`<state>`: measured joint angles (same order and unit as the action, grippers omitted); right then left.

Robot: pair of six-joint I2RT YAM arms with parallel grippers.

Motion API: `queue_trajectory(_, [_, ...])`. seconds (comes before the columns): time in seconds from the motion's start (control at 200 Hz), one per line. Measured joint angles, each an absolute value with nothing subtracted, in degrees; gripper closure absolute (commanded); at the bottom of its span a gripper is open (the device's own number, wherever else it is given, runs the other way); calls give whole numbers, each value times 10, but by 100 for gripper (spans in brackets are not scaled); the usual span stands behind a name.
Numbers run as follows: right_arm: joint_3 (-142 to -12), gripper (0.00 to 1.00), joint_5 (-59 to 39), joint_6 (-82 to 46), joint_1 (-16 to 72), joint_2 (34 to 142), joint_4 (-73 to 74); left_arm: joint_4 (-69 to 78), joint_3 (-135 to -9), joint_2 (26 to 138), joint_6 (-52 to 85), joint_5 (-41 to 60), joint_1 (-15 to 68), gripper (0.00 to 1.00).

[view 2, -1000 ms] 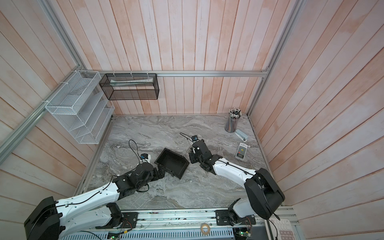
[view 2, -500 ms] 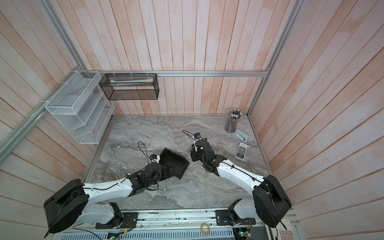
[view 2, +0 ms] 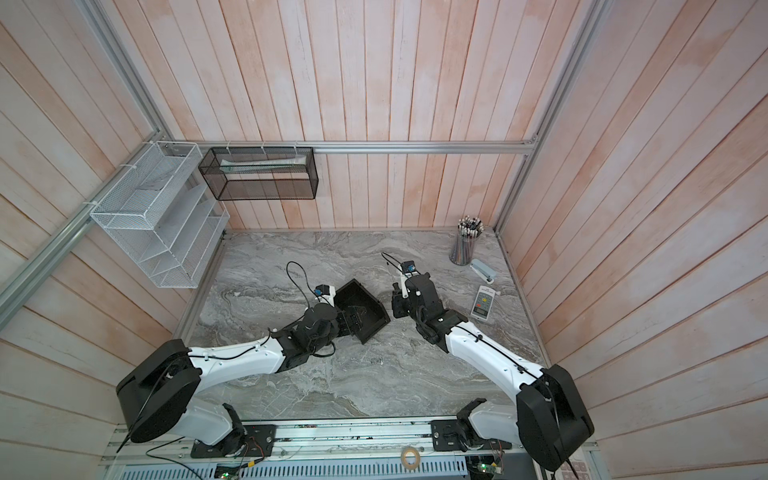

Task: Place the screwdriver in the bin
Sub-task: 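Carry the screwdriver over the bin with the right gripper, left gripper holding the bin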

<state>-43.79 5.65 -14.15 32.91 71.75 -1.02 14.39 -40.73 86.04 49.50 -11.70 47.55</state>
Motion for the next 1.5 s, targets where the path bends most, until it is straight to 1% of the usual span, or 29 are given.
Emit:
queue_trajectory(0.14, [-438, 98, 39, -147, 333, 717, -11, 136, -407, 849, 478, -114, 457, 0])
queue_trajectory(0.27, [-448, 98, 35, -150, 367, 727, -15, 114, -407, 804, 465, -107, 456, 0])
queue_trajectory(0.54, [-465, 98, 18, -203, 433, 790, 4, 57, -371, 677, 461, -104, 456, 0])
queue_trajectory(0.705, [-477, 98, 21, -240, 458, 836, 15, 30, -356, 632, 462, -105, 456, 0])
queue_trajectory(0.88, [-478, 98, 26, -270, 463, 864, 23, 23, -342, 622, 463, -108, 456, 0])
queue_trajectory(1.5, [-478, 98, 47, -357, 464, 909, 71, 23, -317, 616, 474, -110, 456, 0])
